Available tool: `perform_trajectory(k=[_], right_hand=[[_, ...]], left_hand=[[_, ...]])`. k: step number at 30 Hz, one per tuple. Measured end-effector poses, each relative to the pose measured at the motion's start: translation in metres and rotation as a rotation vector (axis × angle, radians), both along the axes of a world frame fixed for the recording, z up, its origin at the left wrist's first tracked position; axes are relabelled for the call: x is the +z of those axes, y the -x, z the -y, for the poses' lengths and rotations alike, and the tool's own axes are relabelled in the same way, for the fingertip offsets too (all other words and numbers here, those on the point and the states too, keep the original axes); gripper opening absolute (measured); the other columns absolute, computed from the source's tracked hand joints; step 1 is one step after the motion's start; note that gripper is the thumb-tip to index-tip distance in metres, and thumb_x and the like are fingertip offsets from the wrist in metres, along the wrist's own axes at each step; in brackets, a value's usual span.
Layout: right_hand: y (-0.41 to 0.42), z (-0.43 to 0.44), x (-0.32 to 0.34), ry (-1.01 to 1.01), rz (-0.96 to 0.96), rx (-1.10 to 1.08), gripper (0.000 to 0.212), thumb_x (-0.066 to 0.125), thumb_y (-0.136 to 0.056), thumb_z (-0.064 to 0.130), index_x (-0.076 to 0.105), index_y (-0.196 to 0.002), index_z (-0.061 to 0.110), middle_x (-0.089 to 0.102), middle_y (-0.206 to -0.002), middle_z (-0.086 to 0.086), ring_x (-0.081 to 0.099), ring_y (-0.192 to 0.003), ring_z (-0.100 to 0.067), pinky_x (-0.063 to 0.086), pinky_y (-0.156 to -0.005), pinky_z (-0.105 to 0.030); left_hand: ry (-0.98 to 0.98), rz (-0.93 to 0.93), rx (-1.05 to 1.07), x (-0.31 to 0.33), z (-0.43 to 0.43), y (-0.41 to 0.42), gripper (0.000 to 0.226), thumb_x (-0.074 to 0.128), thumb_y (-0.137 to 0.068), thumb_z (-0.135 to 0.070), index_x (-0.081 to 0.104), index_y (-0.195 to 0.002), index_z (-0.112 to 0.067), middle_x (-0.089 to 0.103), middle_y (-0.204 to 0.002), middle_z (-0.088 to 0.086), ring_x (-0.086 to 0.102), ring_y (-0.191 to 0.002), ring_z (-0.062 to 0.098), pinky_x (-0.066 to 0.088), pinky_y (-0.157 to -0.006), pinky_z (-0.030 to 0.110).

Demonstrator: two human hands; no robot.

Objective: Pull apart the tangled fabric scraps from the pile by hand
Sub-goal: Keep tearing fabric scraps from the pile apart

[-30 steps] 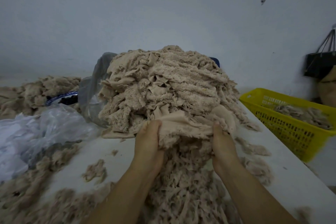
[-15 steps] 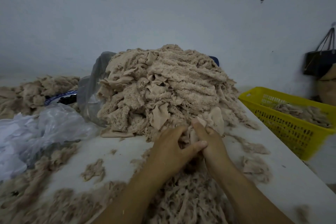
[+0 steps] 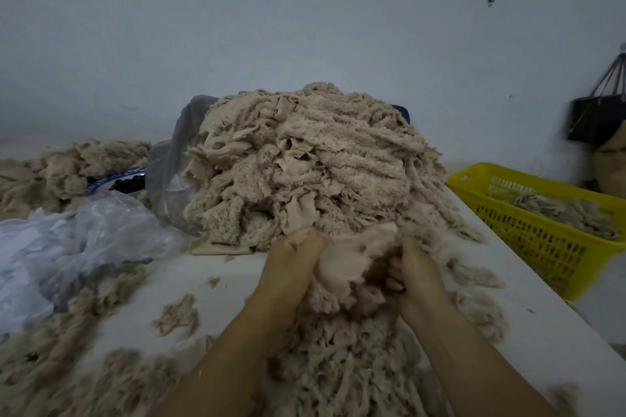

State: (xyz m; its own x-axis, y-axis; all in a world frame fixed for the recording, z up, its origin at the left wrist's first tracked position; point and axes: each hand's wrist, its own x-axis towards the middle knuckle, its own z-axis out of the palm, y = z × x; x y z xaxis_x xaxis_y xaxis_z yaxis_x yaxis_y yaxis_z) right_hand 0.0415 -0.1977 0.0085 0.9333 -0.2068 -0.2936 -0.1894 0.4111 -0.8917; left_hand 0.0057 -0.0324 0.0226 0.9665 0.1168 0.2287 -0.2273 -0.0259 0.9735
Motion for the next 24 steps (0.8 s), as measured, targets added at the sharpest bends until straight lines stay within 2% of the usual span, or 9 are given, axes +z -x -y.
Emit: perform_trajectory(k=[2, 4, 6, 10, 13, 15, 17, 19, 24], right_hand=[[-0.003, 0.003, -0.002, 0.01, -0.006, -0.006, 0.034, 0.043, -0.102, 0.028, 0.045, -0.072, 0.013, 0.03, -0.041, 0.008, 0.023, -0.032, -0.006, 0.02, -0.032, -0.021], [-0.006, 0.002, -0.006, 0.094, 0.007, -0.006, 0.033, 0.043, -0.102, 0.028, 0.047, -0.073, 0.012, 0.032, -0.041, 0.009, 0.026, -0.033, -0.006, 0.024, -0.035, -0.022], [-0.005, -0.001, -0.008, 0.138, 0.018, -0.025, 0.031, 0.045, -0.101, 0.026, 0.048, -0.073, 0.012, 0.035, -0.046, 0.006, 0.029, -0.035, -0.006, 0.027, -0.035, -0.021], [-0.006, -0.001, -0.009, 0.141, 0.021, -0.099, 0.033, 0.048, -0.101, 0.028, 0.051, -0.071, 0.013, 0.04, -0.058, 0.001, 0.037, -0.049, -0.012, 0.037, -0.042, -0.024], [-0.006, 0.0, -0.01, 0.092, 0.046, -0.064, 0.035, 0.046, -0.102, 0.026, 0.047, -0.069, 0.013, 0.036, -0.049, 0.005, 0.029, -0.041, -0.009, 0.027, -0.04, -0.023], [-0.005, -0.002, -0.01, 0.037, 0.069, 0.039, 0.038, 0.044, -0.103, 0.028, 0.052, -0.071, 0.008, 0.036, -0.044, 0.005, 0.026, -0.037, -0.008, 0.023, -0.039, -0.023], [-0.005, -0.003, -0.009, 0.022, 0.116, 0.129, 0.045, 0.042, -0.105, 0.033, 0.058, -0.072, 0.005, 0.038, -0.045, 0.003, 0.029, -0.038, -0.008, 0.025, -0.038, -0.023], [-0.002, -0.005, -0.007, 0.059, 0.164, 0.216, 0.056, 0.04, -0.104, 0.043, 0.065, -0.073, 0.004, 0.045, -0.048, 0.0, 0.036, -0.038, -0.009, 0.031, -0.038, -0.023], [0.008, -0.022, -0.009, 0.08, 0.18, 0.503, 0.069, 0.047, -0.081, 0.072, 0.077, -0.096, 0.012, 0.072, -0.08, -0.007, 0.066, -0.065, -0.018, 0.053, -0.052, -0.028]], left_hand=[[0.15, -0.065, 0.045, 0.002, -0.006, -0.003, 0.033, 0.063, -0.078, -0.036, 0.044, -0.053, -0.024, 0.041, -0.059, 0.005, 0.042, -0.058, 0.023, 0.034, -0.056, 0.034], [0.242, -0.124, 0.048, 0.002, -0.01, -0.005, 0.033, 0.064, -0.086, -0.03, 0.05, -0.058, -0.022, 0.049, -0.063, 0.009, 0.049, -0.063, 0.026, 0.04, -0.059, 0.036], [0.342, -0.169, 0.029, -0.001, -0.013, -0.007, 0.021, 0.06, -0.089, -0.025, 0.058, -0.07, -0.015, 0.058, -0.07, 0.012, 0.06, -0.065, 0.026, 0.048, -0.061, 0.036], [0.511, -0.226, -0.046, 0.0, -0.014, -0.006, 0.011, 0.057, -0.089, -0.021, 0.057, -0.089, -0.01, 0.057, -0.081, 0.016, 0.06, -0.067, 0.026, 0.049, -0.062, 0.035], [0.59, -0.266, -0.112, 0.001, -0.017, -0.006, 0.017, 0.061, -0.083, -0.024, 0.067, -0.074, -0.01, 0.064, -0.076, 0.012, 0.065, -0.063, 0.025, 0.054, -0.058, 0.034], [0.584, -0.26, -0.102, 0.001, -0.02, -0.008, 0.024, 0.064, -0.084, -0.026, 0.073, -0.064, -0.016, 0.069, -0.077, 0.013, 0.069, -0.067, 0.025, 0.058, -0.064, 0.038], [0.488, -0.232, -0.059, 0.0, -0.021, -0.01, 0.017, 0.073, -0.075, -0.033, 0.074, -0.073, -0.016, 0.071, -0.09, 0.018, 0.069, -0.083, 0.029, 0.054, -0.082, 0.046], [0.428, -0.218, -0.024, -0.003, -0.021, -0.011, 0.031, 0.075, -0.07, -0.038, 0.073, -0.087, -0.013, 0.069, -0.1, 0.021, 0.066, -0.093, 0.031, 0.051, -0.089, 0.048], [0.419, -0.254, -0.141, -0.006, -0.022, -0.01, 0.038, 0.071, -0.073, -0.041, 0.08, -0.094, -0.011, 0.075, -0.102, 0.016, 0.073, -0.088, 0.025, 0.059, -0.075, 0.034]])
